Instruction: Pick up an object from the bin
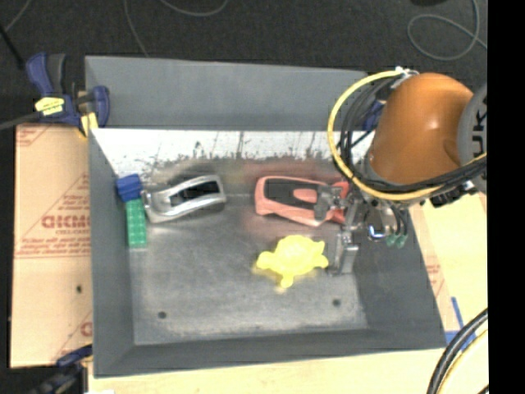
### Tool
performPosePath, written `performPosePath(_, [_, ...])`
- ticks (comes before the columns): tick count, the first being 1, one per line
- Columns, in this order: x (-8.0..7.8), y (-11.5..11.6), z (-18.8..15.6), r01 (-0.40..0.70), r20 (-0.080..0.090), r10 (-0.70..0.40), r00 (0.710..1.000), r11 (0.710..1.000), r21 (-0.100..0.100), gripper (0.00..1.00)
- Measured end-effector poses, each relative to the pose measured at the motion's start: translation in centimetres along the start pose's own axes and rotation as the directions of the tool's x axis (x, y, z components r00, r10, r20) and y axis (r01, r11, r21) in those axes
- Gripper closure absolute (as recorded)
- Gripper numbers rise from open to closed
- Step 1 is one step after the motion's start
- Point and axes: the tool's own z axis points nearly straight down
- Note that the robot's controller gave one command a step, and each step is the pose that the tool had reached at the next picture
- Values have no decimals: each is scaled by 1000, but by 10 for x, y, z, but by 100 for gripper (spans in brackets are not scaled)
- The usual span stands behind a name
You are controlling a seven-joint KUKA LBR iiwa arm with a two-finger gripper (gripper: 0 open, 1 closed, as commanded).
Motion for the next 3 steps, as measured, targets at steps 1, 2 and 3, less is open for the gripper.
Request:
performPosePath(1, [-1, 0, -4, 1, 8, -1, 1000, 1000, 1, 0])
performPosePath(2, [-5, -1, 45, 47, 13, -47, 999, 999, 2, 0])
performPosePath(3, [-4, 17, 90, 138, 8, -138, 990, 990, 3, 0])
